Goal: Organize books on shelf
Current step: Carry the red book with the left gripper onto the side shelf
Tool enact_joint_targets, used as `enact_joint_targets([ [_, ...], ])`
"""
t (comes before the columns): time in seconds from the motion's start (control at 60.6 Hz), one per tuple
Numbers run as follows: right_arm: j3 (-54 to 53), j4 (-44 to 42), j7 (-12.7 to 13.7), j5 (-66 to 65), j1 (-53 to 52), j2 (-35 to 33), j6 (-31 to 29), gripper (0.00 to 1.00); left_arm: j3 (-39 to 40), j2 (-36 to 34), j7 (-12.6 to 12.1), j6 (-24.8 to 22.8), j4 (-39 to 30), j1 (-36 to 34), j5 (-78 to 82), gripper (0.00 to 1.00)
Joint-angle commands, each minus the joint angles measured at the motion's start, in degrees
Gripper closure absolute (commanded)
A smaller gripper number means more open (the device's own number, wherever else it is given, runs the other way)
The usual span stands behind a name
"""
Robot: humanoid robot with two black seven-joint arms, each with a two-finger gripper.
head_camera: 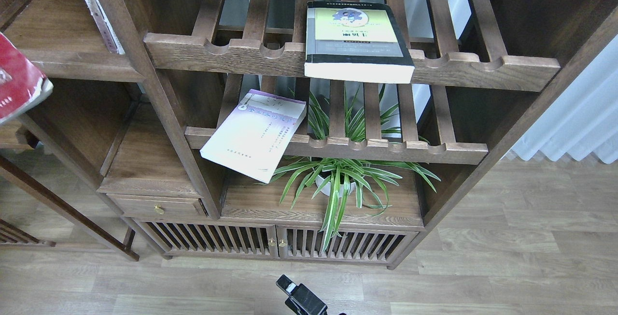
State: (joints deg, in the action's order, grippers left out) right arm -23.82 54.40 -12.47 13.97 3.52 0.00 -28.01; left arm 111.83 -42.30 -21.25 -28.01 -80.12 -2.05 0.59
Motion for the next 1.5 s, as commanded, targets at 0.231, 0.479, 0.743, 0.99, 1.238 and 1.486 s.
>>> enact_joint_targets([
  [0.231, 0.00, 0.00, -0.01, 0.00, 0.09, 0.00, 0.01, 0.01, -1.26, 0.46, -0.72, 0.01, 2.24, -14.38, 14.34, 0.94],
  [0.479, 0.00, 0.09, -0.01, 0.00, 0.08, 0.00, 0.01, 0.01, -3.46, 0.99, -0.81, 0.01, 6.37, -26.77, 24.19, 0.94],
  [0.743, 0.00, 0.09, -0.01, 0.00, 0.09, 0.00, 0.01, 0.01, -11.01, 5.03, -0.81, 0.01, 14.63, -40.14, 30.79, 0.94],
  [0.99, -0.09, 0.27, -0.01, 0.00, 0.00, 0.00, 0.01, 0.01, -19.36, 5.91, -0.63, 0.01, 21.31, -48.75, 31.23, 0.94],
  [1.238, -0.26, 0.44, -0.01, 0.00, 0.00, 0.00, 0.01, 0.01, -26.22, 8.02, -0.46, 0.01, 29.40, -56.75, 31.23, 0.94],
  [1.486, -0.97, 0.53, -0.01, 0.00, 0.00, 0.00, 0.01, 0.01, -27.10, 11.44, -0.19, 0.01, 34.15, -57.90, 30.79, 0.92],
])
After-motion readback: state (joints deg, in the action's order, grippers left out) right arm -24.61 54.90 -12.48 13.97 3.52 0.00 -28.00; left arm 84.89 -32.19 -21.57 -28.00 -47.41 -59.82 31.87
